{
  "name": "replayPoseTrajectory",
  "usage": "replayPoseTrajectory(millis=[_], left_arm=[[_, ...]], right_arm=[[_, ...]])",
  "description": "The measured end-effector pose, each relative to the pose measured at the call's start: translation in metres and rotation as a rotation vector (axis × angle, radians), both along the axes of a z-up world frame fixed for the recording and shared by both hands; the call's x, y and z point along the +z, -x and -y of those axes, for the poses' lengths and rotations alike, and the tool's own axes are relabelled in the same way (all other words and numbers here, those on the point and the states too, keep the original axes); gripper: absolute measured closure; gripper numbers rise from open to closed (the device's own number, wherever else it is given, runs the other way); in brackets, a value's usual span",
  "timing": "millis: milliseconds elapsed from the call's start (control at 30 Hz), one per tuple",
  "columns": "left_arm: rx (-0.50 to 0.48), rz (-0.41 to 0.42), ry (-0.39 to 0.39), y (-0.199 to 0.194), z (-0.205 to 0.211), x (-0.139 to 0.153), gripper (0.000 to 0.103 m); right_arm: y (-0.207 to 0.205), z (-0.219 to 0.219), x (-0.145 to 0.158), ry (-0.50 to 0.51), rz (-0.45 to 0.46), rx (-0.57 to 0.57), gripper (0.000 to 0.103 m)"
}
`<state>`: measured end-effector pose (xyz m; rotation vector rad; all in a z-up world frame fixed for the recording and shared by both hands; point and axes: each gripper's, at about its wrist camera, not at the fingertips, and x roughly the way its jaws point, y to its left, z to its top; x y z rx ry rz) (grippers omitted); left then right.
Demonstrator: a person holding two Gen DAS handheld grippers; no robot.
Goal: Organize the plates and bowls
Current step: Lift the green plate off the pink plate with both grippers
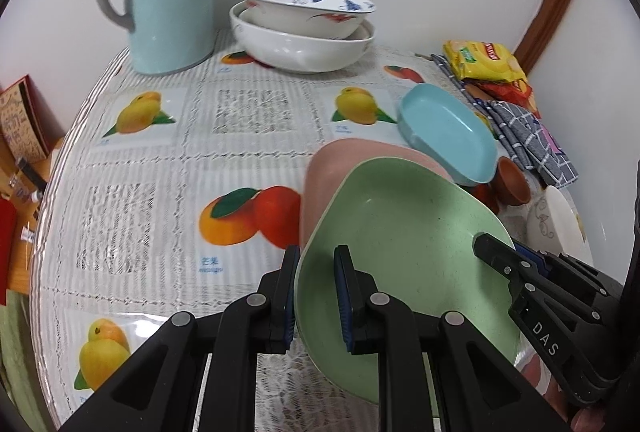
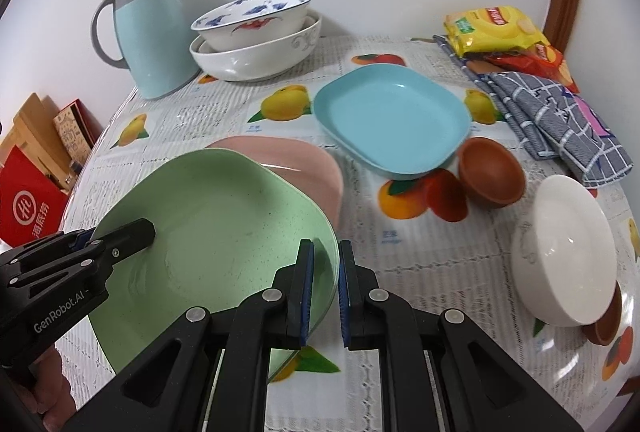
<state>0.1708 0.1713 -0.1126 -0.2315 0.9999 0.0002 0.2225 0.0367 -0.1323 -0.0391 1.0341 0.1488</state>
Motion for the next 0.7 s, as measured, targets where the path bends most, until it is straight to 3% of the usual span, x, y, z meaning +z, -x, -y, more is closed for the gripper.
replayPoseTrajectory(millis=[367,700], left_arm=[[0.046,-0.013,0.042,-0.024,-0.01,-0.009,0.086],[0.029,-0.031,0.007,-0.039,0.0,-0.021,0.086]], right_arm=[[-0.031,-0.014,-0.003,0.054,0.012,0.048,0.092],[-0.055,-0.018,-0.017,0.044,0.001,0.093,0.094]])
